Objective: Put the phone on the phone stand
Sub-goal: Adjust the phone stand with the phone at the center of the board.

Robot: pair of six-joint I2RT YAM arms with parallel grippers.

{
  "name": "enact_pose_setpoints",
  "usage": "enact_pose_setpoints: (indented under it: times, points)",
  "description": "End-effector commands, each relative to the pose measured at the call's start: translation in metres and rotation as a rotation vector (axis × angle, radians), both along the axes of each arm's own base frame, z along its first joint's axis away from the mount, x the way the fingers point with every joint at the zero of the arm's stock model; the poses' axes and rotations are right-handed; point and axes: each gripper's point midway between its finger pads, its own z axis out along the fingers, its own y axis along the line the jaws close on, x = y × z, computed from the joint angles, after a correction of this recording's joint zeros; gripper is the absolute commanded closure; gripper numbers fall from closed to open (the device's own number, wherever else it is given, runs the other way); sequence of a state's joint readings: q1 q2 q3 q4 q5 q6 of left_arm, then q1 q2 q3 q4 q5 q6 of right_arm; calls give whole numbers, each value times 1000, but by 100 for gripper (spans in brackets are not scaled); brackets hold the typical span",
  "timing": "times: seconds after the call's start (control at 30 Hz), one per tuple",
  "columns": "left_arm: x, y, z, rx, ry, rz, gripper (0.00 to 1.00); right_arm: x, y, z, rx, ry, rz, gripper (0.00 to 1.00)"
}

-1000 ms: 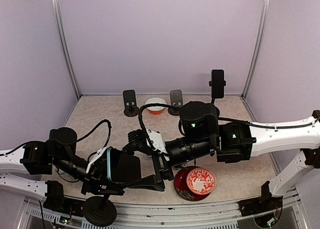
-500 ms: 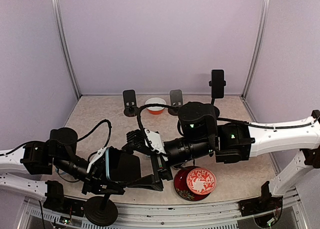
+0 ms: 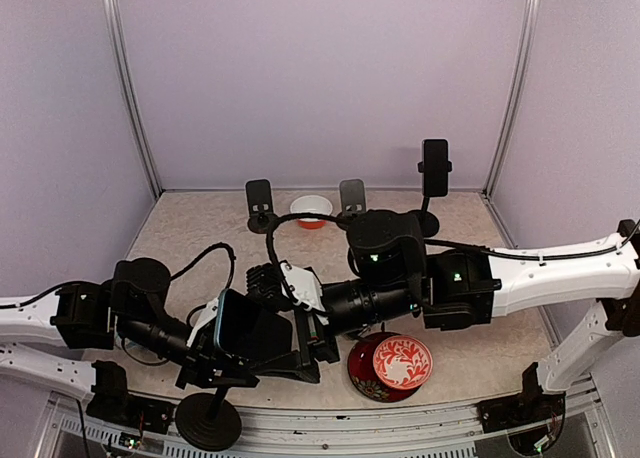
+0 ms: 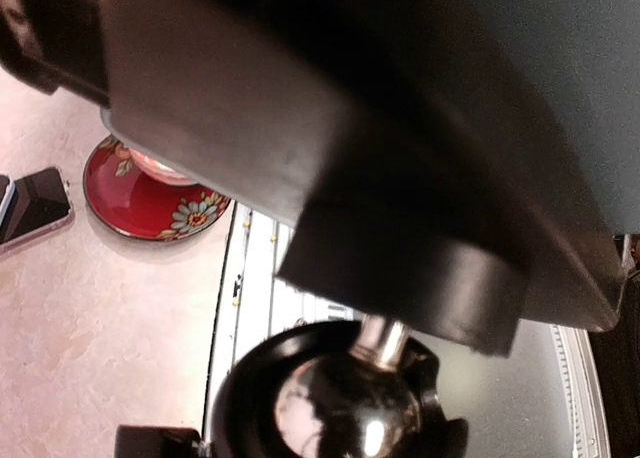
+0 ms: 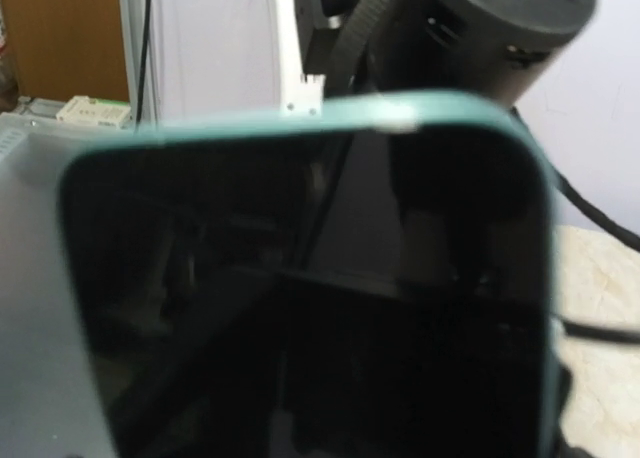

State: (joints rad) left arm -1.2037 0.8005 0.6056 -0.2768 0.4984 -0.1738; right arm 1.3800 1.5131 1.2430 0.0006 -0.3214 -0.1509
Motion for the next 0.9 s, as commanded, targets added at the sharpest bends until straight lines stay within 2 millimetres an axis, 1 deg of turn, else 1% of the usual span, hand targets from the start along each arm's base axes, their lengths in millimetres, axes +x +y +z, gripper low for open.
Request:
enact_pose_setpoints:
  times: [0.0, 0.17, 0.3, 0.5, 0.6, 0.77, 0.87]
  points:
    - [4, -16, 34, -117, -48, -8, 100, 2, 10, -5, -1, -13, -17, 0]
    - [7, -13, 40, -137, -65, 11, 100, 5, 12, -10, -14, -29, -24, 0]
    - [7, -13, 40, -140, -68, 15, 100, 4, 10, -7, -9, -30, -21, 0]
    - [8, -12, 42, -141, -73, 16, 100, 11, 11, -4, 1, -39, -58, 0]
    - [8, -10, 45, -151, -79, 22, 100, 26, 9, 5, 29, -49, -149, 0]
    - [8, -7, 48, -163, -83, 32, 100, 54, -4, 25, 104, -32, -285, 0]
    - [8, -6, 50, -169, -86, 36, 100, 66, -11, 31, 125, -7, -335, 0]
